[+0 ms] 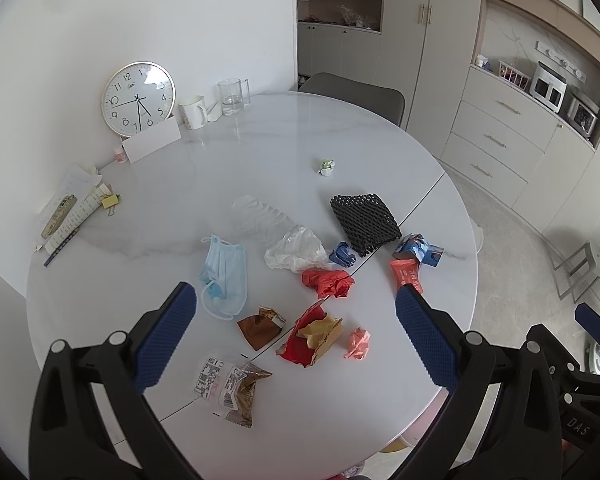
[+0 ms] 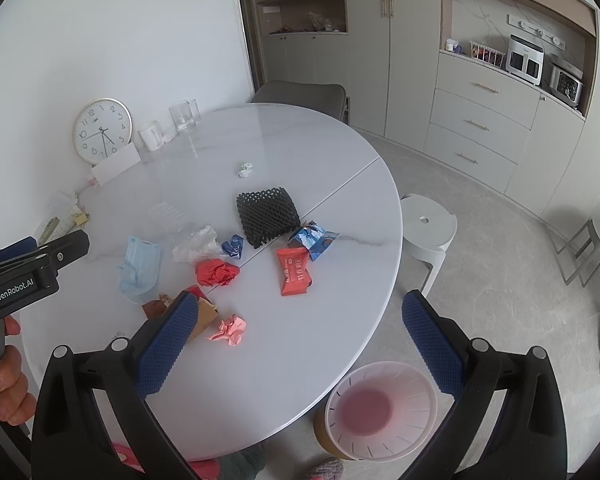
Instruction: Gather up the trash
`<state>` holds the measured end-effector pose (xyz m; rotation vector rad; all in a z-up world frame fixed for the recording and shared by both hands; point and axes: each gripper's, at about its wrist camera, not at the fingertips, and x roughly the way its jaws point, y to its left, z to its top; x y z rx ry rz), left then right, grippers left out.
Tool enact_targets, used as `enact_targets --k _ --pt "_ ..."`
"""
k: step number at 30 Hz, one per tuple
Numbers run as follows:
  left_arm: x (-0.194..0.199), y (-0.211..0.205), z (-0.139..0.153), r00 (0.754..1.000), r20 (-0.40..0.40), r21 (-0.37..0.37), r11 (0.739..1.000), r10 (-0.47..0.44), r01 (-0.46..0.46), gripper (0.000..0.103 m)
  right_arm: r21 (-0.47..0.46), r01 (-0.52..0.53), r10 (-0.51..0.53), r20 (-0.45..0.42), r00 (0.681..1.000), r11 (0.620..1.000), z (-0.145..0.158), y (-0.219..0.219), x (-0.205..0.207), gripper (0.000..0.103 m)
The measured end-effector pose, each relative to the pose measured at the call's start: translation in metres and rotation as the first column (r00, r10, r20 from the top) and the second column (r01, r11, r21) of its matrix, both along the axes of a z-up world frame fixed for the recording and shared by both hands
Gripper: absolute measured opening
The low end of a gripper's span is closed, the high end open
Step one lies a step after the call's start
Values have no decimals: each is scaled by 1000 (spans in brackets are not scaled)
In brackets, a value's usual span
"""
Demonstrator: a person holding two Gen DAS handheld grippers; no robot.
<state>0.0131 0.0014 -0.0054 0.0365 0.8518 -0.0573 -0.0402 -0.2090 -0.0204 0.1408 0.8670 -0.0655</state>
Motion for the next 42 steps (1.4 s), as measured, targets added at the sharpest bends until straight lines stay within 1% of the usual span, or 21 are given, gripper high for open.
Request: enact_targets --k 20,33,35,39,42 --pt "-1 3 2 1000 -4 -2 1000 -1 1 95 0 1 -1 1 1000 1000 1 0 -1 101" --pt "-1 5 -2 1000 -8 -1 1000 8 -8 95 3 -7 7 5 1000 1000 0 0 -1 101" --pt "0 10 -3 1000 -19 -7 1000 23 -23 95 1 -16 16 15 1000 1000 -1 1 -1 101" --pt "-4 29 -12 995 -50 -22 996 87 -89 95 21 -50 49 38 998 999 -8 0 0 101" --pt "-9 52 -28 982 -103 -37 986 157 -161 95 52 -90 88 36 995 995 -20 -1 3 101"
